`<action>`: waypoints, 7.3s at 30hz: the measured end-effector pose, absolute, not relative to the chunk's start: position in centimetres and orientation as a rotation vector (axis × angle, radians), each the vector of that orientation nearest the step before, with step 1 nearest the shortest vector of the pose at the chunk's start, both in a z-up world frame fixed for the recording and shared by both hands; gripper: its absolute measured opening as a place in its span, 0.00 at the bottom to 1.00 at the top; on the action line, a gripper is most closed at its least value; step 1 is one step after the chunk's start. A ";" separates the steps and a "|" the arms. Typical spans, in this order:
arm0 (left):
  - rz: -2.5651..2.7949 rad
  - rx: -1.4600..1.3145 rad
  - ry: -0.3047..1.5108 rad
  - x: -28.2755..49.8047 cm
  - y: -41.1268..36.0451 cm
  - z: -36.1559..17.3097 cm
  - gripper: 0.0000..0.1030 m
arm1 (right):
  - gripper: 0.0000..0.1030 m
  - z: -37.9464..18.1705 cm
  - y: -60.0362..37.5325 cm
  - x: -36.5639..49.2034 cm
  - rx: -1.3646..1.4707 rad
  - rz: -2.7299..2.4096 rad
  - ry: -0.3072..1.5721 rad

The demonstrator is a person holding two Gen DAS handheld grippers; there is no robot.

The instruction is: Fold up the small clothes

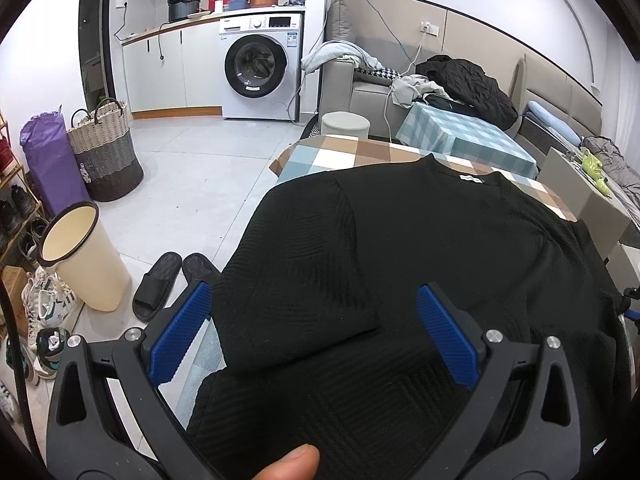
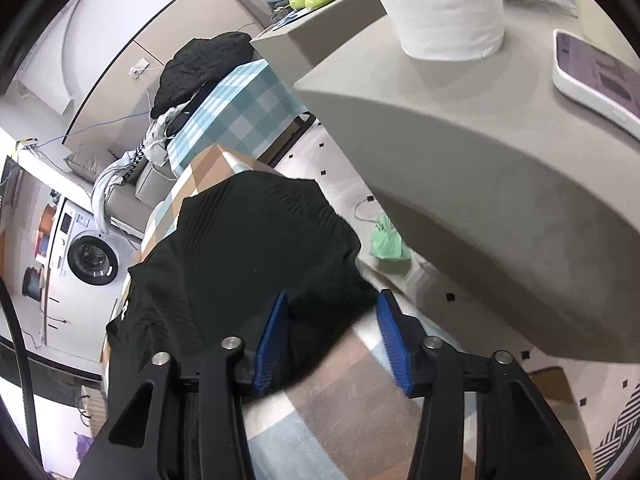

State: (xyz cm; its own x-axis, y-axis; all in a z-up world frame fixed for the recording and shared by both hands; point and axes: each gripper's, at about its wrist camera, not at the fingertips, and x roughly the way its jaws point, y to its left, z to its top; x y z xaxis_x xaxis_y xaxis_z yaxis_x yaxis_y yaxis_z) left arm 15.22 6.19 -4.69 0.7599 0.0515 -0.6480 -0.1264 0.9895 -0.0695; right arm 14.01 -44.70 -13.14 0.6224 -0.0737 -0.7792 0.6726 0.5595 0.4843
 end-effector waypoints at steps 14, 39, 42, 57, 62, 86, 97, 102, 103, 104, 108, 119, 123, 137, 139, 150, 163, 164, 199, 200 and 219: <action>0.101 -0.087 0.688 14.8 4.8 -4.2 0.99 | 0.08 -13.9 -45.7 16.9 0.749 -0.488 0.805; 0.100 -0.111 0.674 12.9 5.4 -3.9 0.99 | 0.40 -7.4 -27.6 21.4 0.325 0.024 0.913; 0.107 -0.117 0.682 13.0 5.5 -3.9 0.99 | 0.40 -10.5 -30.2 20.2 0.349 -0.025 1.034; 0.175 -0.116 0.685 11.7 7.0 -3.4 0.99 | 0.04 -12.2 -37.1 19.4 0.378 -0.143 0.985; 0.199 -0.133 0.697 11.5 8.3 -3.4 0.99 | 0.05 -11.8 -40.5 19.6 0.355 -0.224 0.975; -0.113 -0.582 0.857 11.9 8.5 -6.7 0.70 | 0.46 -7.3 -29.5 15.0 0.429 0.020 0.809; -0.005 -0.809 0.930 15.0 10.8 -11.1 0.70 | 0.46 -8.0 -28.7 15.0 0.473 0.046 0.805; 0.079 -0.838 0.891 16.4 12.9 -12.1 0.65 | 0.46 -8.1 -29.0 14.8 0.487 0.046 0.805; 0.089 -0.833 0.879 16.4 13.3 -12.1 0.58 | 0.46 -8.2 -29.0 14.7 0.489 0.045 0.806; 0.107 -0.819 0.874 16.8 13.6 -12.1 0.36 | 0.46 -8.2 -29.0 14.7 0.490 0.044 0.807; 0.138 -0.725 0.820 18.1 13.8 -10.8 0.03 | 0.46 -8.5 -29.2 14.5 0.492 0.035 0.812; -0.186 -0.255 0.650 24.7 2.7 0.2 0.03 | 0.46 -8.2 -30.3 12.9 0.523 -0.031 0.788; -0.468 -0.170 0.799 26.4 -4.7 -1.4 0.12 | 0.46 -8.1 -31.0 12.1 0.536 -0.063 0.777; -0.274 -0.330 0.928 26.8 0.5 -7.9 0.61 | 0.46 -8.7 -31.9 11.6 0.550 -0.075 0.803; -0.243 -0.339 0.936 27.4 1.5 -8.9 0.61 | 0.46 -8.8 -31.8 11.7 0.554 -0.066 0.810; -0.144 -0.349 0.950 33.5 1.3 -12.0 0.02 | 0.46 -8.6 -32.2 10.9 0.558 -0.108 0.812; -0.457 -0.293 0.795 32.5 -5.4 -5.2 0.63 | 0.46 -6.9 -31.3 8.3 0.529 -0.207 0.773; -0.445 -0.273 0.789 31.9 -5.2 -5.2 0.63 | 0.46 -6.7 -31.4 8.1 0.523 -0.213 0.769; 0.021 -0.219 0.910 8.5 9.5 -11.8 0.77 | 0.20 -10.5 -38.9 4.9 0.450 -0.148 0.815; 0.019 -0.215 0.916 8.4 9.3 -11.9 0.77 | 0.31 -10.5 -38.8 4.8 0.440 -0.142 0.819; -0.051 -0.137 0.924 9.2 6.7 -12.7 0.05 | 0.10 -13.2 -36.2 1.6 0.355 -0.041 0.859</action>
